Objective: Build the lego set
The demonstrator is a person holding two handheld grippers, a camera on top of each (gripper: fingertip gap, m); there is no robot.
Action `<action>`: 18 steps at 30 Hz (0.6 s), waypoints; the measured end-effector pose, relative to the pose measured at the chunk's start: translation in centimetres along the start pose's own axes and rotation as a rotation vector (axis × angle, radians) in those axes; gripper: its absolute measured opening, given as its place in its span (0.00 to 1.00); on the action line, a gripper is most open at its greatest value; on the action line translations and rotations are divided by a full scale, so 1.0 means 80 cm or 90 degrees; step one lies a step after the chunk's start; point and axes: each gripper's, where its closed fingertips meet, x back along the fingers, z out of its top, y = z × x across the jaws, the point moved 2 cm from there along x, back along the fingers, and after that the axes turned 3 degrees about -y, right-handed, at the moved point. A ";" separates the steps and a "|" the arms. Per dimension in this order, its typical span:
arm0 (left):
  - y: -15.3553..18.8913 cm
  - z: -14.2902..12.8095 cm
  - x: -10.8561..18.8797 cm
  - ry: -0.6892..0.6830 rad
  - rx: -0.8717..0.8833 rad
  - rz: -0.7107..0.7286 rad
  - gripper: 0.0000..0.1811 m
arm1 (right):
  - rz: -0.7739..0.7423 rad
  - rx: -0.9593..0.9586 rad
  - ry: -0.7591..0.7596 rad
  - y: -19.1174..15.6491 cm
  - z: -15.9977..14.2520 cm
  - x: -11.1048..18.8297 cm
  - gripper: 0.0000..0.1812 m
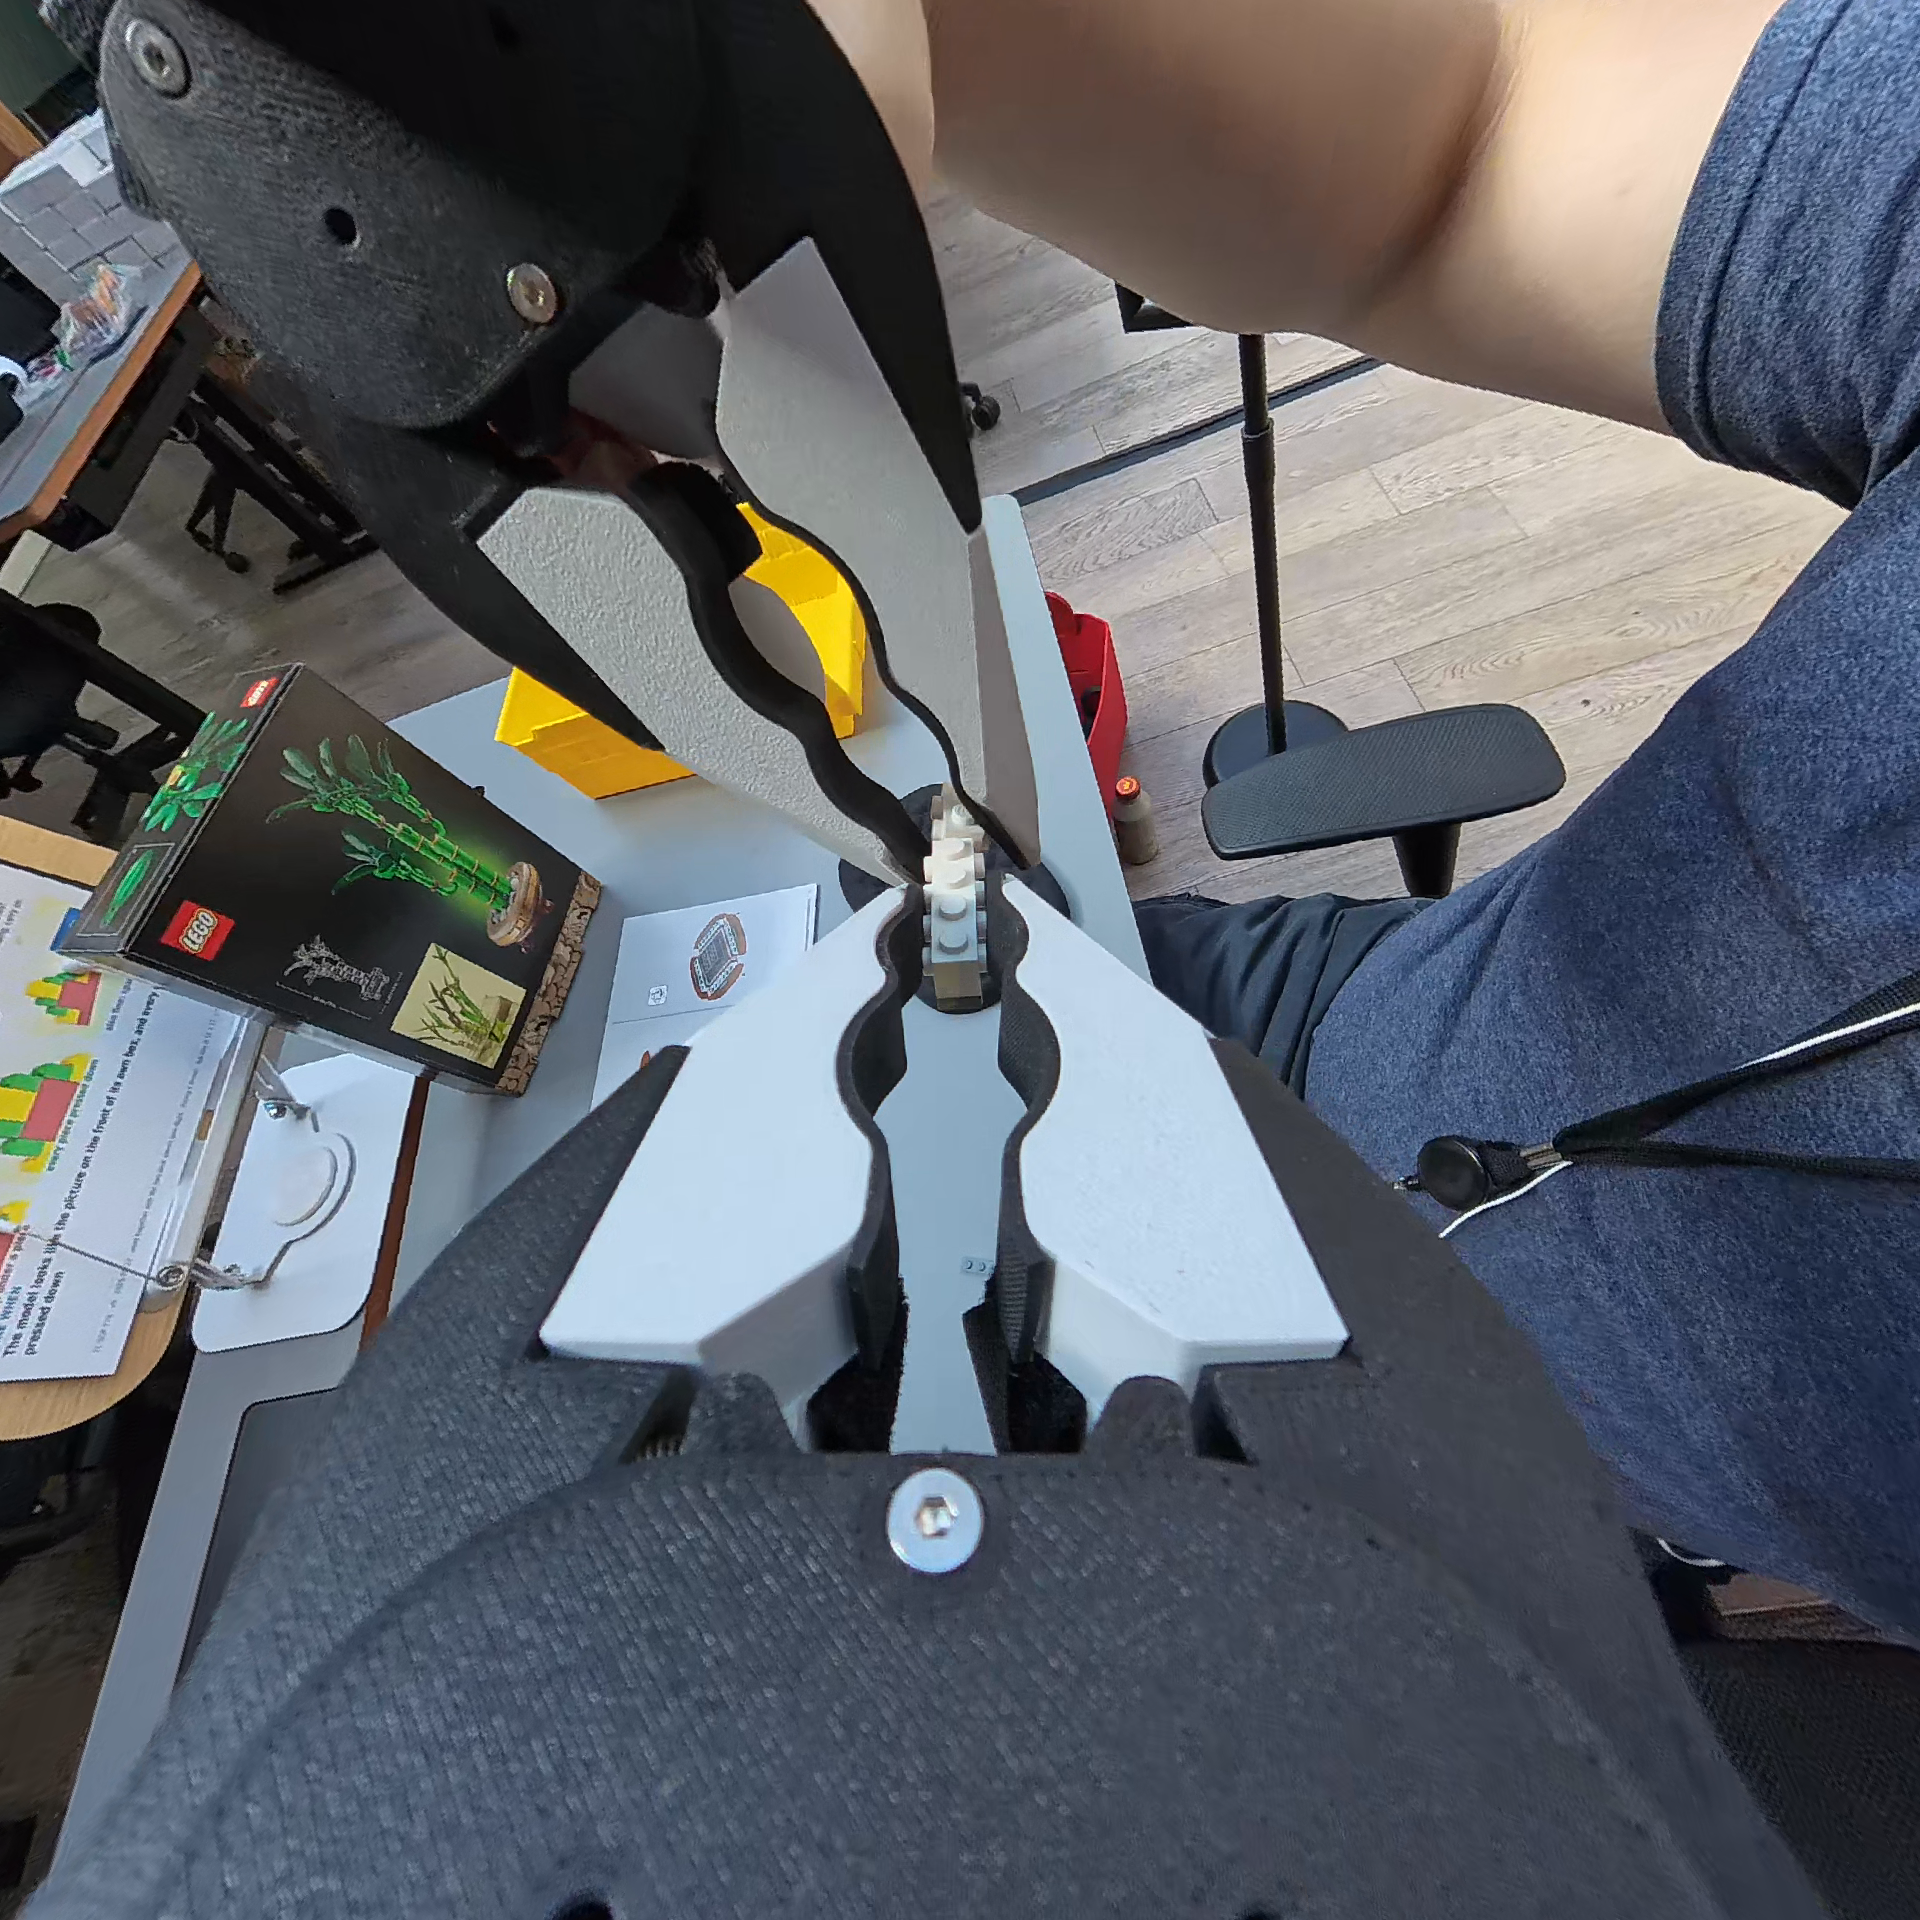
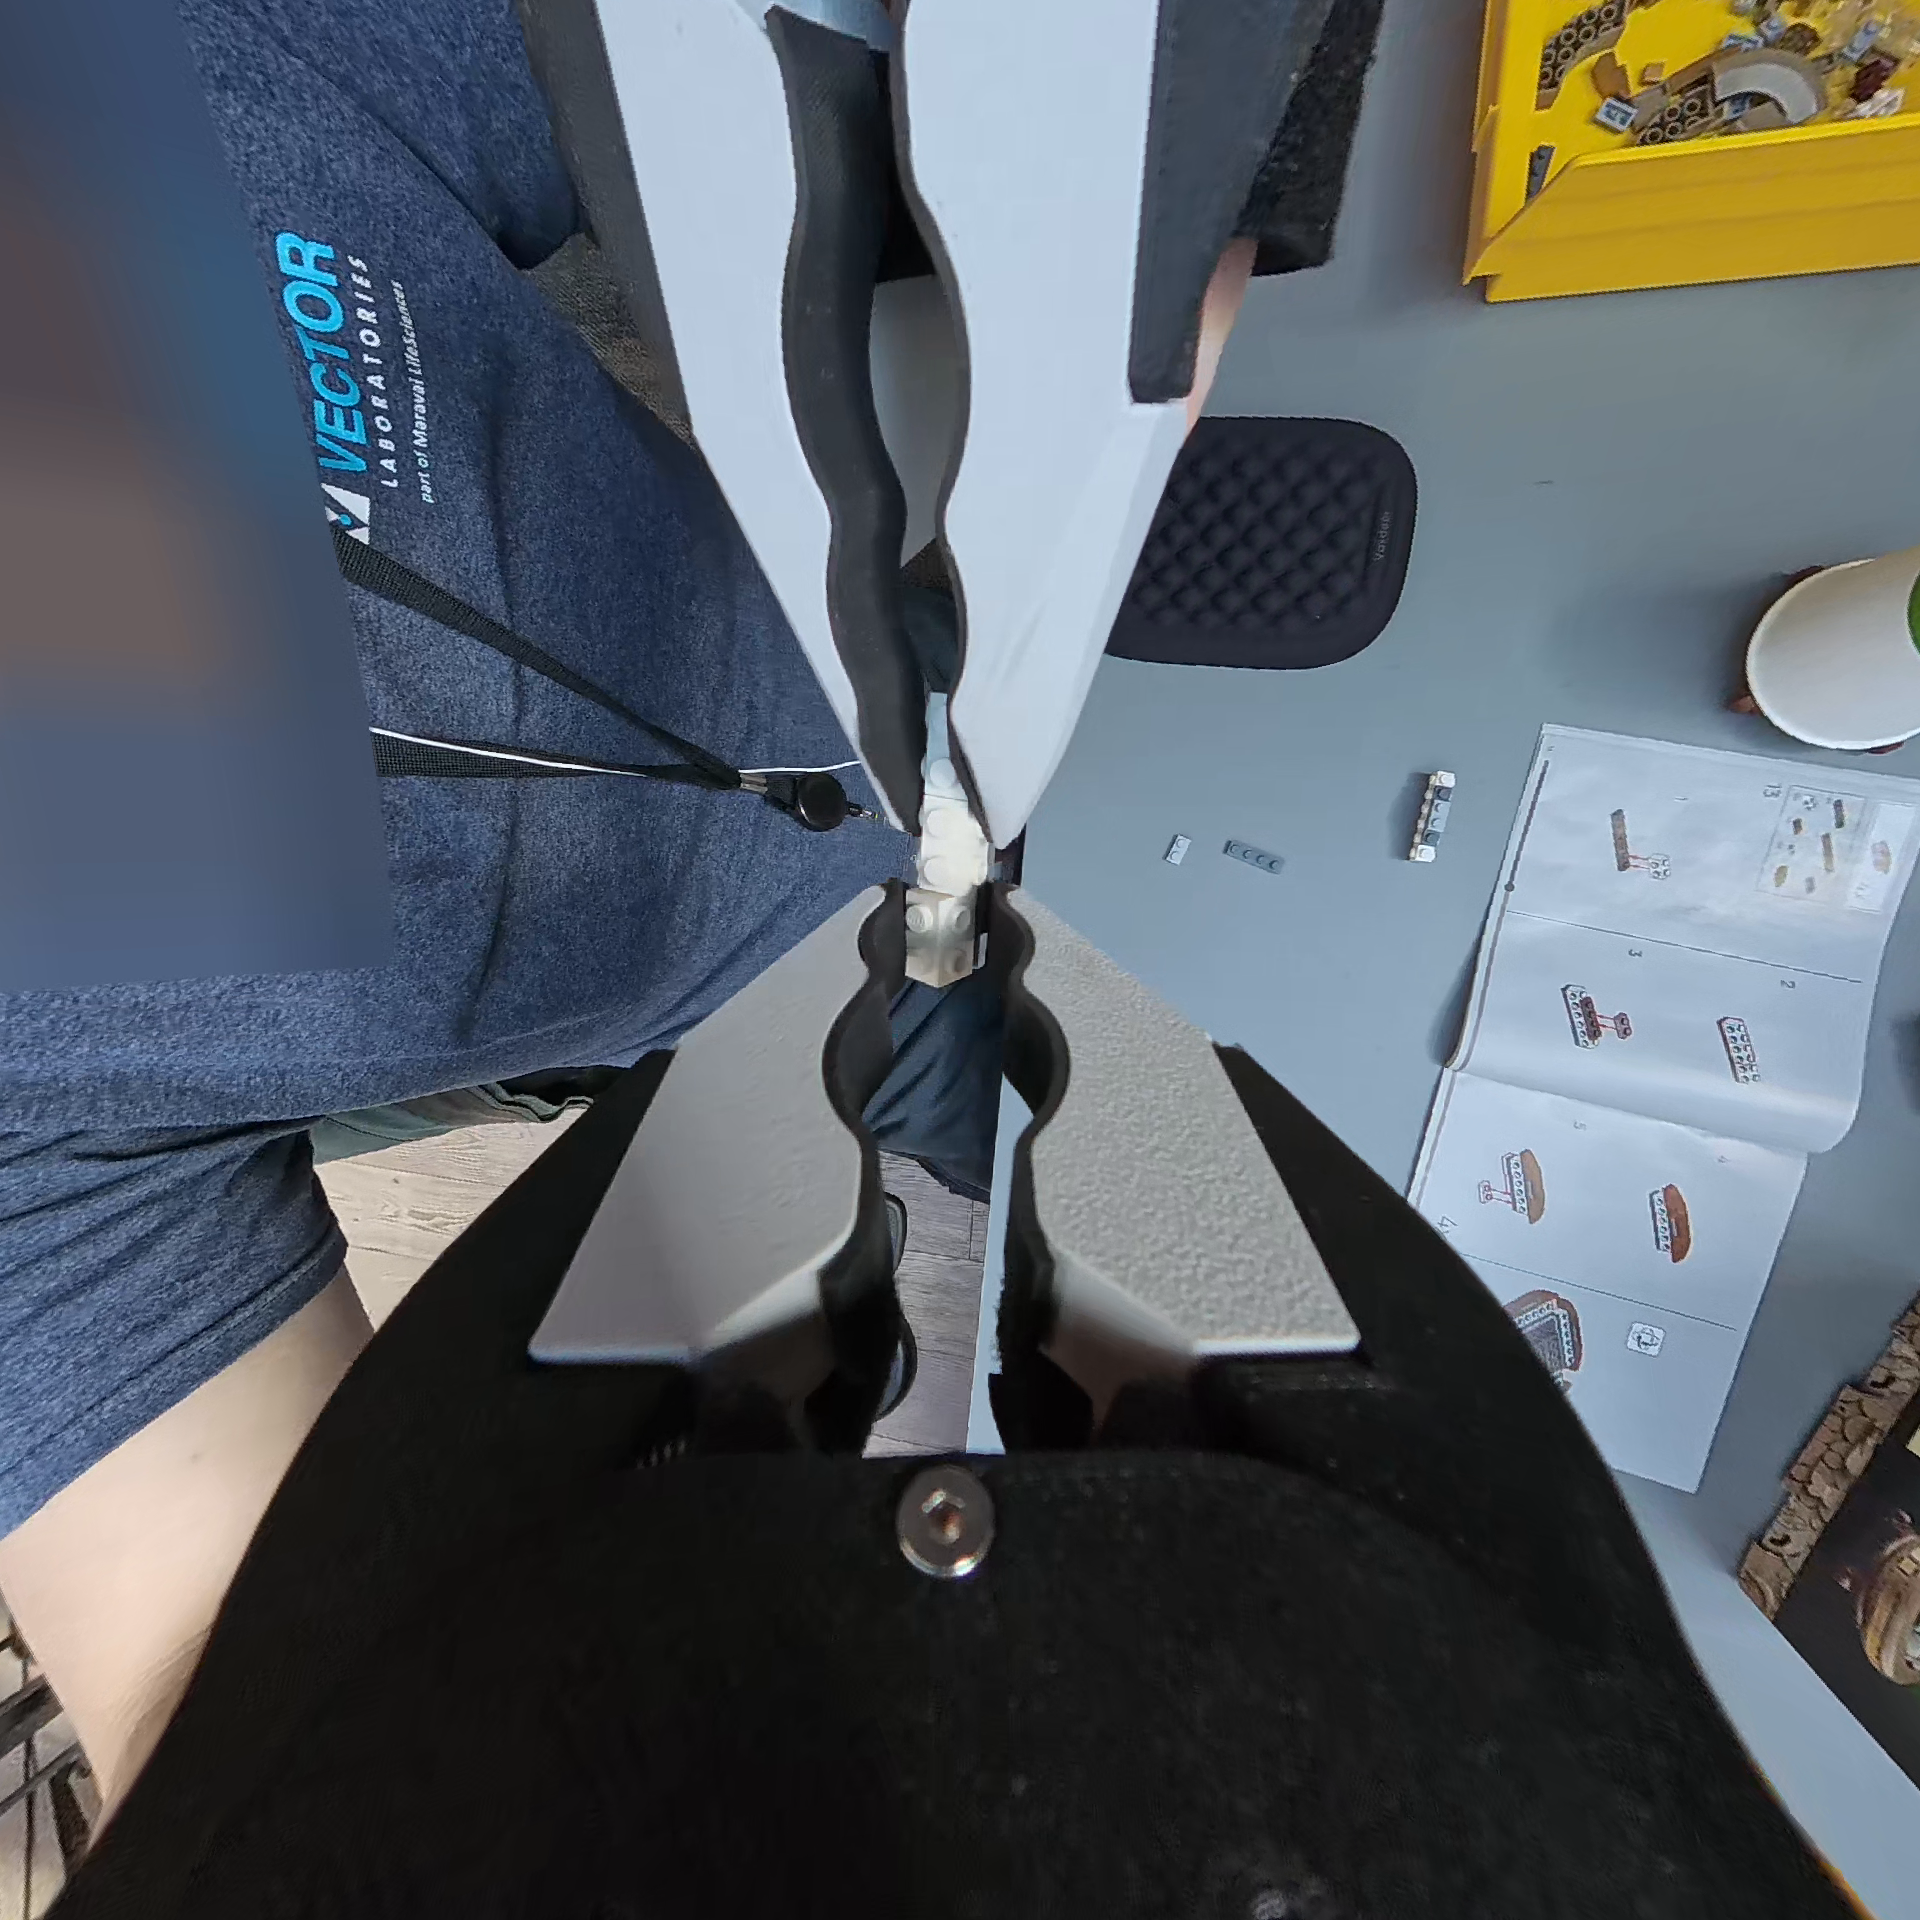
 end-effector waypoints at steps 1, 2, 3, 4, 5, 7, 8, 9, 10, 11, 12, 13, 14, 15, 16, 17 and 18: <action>0.001 0.000 0.000 -0.001 -0.008 0.003 0.05 | 0.005 0.004 0.003 0.000 0.000 -0.001 0.07; 0.002 -0.001 -0.001 -0.005 -0.017 0.007 0.05 | 0.010 0.003 0.005 0.001 -0.001 -0.002 0.07; 0.003 -0.002 -0.001 -0.010 -0.024 0.009 0.05 | 0.018 0.003 0.006 0.000 -0.001 -0.004 0.07; 0.004 -0.003 -0.002 -0.014 -0.032 0.010 0.05 | 0.027 0.003 0.006 0.000 -0.002 -0.006 0.07; 0.005 -0.004 -0.003 -0.019 -0.039 0.011 0.05 | 0.033 0.001 0.008 0.000 -0.003 -0.007 0.07; 0.006 -0.006 -0.003 -0.032 -0.051 0.020 0.05 | 0.042 -0.016 0.012 0.003 -0.003 -0.010 0.07; 0.006 -0.007 -0.004 -0.037 -0.056 0.025 0.05 | 0.045 -0.022 0.015 0.004 -0.004 -0.011 0.07; 0.006 -0.007 -0.004 -0.039 -0.059 0.027 0.05 | 0.046 -0.021 0.017 0.004 -0.004 -0.011 0.07; 0.006 -0.007 -0.004 -0.040 -0.059 0.026 0.05 | 0.048 -0.016 0.021 0.003 -0.004 -0.011 0.07; 0.007 -0.007 -0.004 -0.040 -0.057 0.023 0.05 | 0.052 -0.016 0.026 0.002 -0.004 -0.011 0.07; 0.007 -0.006 -0.003 -0.040 -0.056 0.019 0.05 | 0.058 -0.020 0.029 0.001 -0.003 -0.011 0.08; 0.007 -0.005 -0.003 -0.040 -0.054 0.016 0.05 | 0.060 -0.026 0.031 0.002 -0.003 -0.011 0.08; 0.006 -0.006 -0.003 -0.043 -0.052 0.016 0.05 | 0.057 -0.026 0.033 0.003 -0.003 -0.011 0.08; 0.006 -0.006 -0.004 -0.045 -0.050 0.014 0.05 | 0.055 -0.018 0.034 0.003 -0.004 -0.011 0.08; 0.005 -0.006 -0.004 -0.046 -0.047 0.011 0.05 | 0.049 -0.010 0.034 0.004 -0.004 -0.012 0.07; 0.005 -0.006 -0.005 -0.049 -0.046 0.008 0.05 | 0.042 0.000 0.033 0.004 -0.005 -0.013 0.07; 0.005 -0.007 -0.006 -0.051 -0.046 0.006 0.05 | 0.033 0.011 0.034 0.005 -0.005 -0.014 0.07</action>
